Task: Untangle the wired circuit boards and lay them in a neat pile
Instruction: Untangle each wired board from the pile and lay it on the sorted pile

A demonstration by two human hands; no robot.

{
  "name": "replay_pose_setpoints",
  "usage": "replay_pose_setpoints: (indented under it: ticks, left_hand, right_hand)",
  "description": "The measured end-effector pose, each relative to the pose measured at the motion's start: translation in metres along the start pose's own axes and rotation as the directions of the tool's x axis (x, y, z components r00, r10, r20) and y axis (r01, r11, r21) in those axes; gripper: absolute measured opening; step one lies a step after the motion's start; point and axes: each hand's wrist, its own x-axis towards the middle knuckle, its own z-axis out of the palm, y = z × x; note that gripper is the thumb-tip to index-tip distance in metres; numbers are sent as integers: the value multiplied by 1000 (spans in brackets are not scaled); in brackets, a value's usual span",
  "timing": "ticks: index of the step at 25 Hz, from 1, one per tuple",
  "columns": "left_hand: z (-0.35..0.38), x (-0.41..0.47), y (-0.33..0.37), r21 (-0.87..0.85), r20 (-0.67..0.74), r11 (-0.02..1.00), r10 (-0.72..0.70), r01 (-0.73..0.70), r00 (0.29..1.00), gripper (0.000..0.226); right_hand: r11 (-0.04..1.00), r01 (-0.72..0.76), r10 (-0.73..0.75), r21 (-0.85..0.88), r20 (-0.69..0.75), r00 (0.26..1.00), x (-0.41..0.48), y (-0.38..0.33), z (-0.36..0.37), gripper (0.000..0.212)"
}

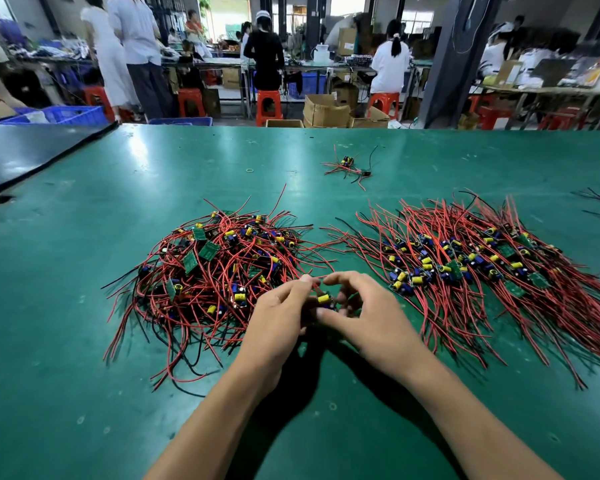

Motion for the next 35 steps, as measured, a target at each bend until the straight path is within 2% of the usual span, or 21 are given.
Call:
replay_pose_setpoints:
  ticks: [1,3,4,5,7,8,10,11,13,16,18,20,25,28,30,33,35]
  left_hand:
    - [0,0,-1,3,38,1000,3,-3,999,25]
    - [2,-2,-3,25,80,999,37,-39,996,19]
    - [1,-2,-4,127,48,986,100,-105,994,17]
    - [-1,-2,-4,301,-9,933,210,-197,978,15]
    - [-13,0,-5,659,-81,696,443,-286,893,17]
    - [-18,0,-5,779,-64,569,488,-262,870,21]
    - [-23,-2,-4,902,-14,397,422,-171,906,30]
    - [-23,-3,-3,929,-4,344,379,-137,926,32]
    - [-22,-4,-3,947,11,297,356,-125,934,33]
    - [-24,0,-4,933,-5,331,407,-143,913,28]
    - [-25,1,-6,915,-27,372,449,-159,893,28]
    - [-26,3,-7,903,-53,399,466,-156,883,31]
    - [-29,8,-8,905,-43,391,474,-167,879,26]
    - [-28,9,-9,888,-43,412,516,-204,855,34]
    - [-27,10,-7,812,-147,547,530,-204,835,36]
    - [-26,10,-3,559,-353,797,478,-229,804,36]
    - [-28,11,-1,444,-354,856,438,-263,827,46]
  right_hand:
    - [996,49,-53,-73,-55,997,0,1,1,30]
    - [991,73,-91,-112,-162,983,2,4,-3,25]
    - [987,63,-96,-145,-235,967,5,8,-8,24]
    - [980,45,-106,-194,-317,942,8,12,-14,24]
    - [964,-38,-93,-264,-463,881,14,21,-30,31]
    - [953,-110,-50,-282,-504,862,16,25,-39,39]
    - [882,-241,-5,-405,-520,854,15,31,-47,54]
    - [842,-236,-49,-486,-503,863,13,31,-46,55]
    - [836,-82,-176,-543,-405,897,8,23,-34,40]
    - [862,149,-235,-484,-122,964,2,13,-13,21]
    - [838,162,-183,-521,12,983,0,17,-5,21]
    - [807,77,-103,-586,-11,995,1,21,-6,25]
    - [724,-194,28,-662,-252,967,6,24,-24,30]
    - [732,-225,38,-643,-290,956,6,24,-24,44]
    - [750,-178,30,-637,-237,971,4,21,-19,48]
    - [801,-70,-26,-595,-150,988,2,17,-12,43]
    - [811,-23,-66,-585,-131,989,0,14,-9,37]
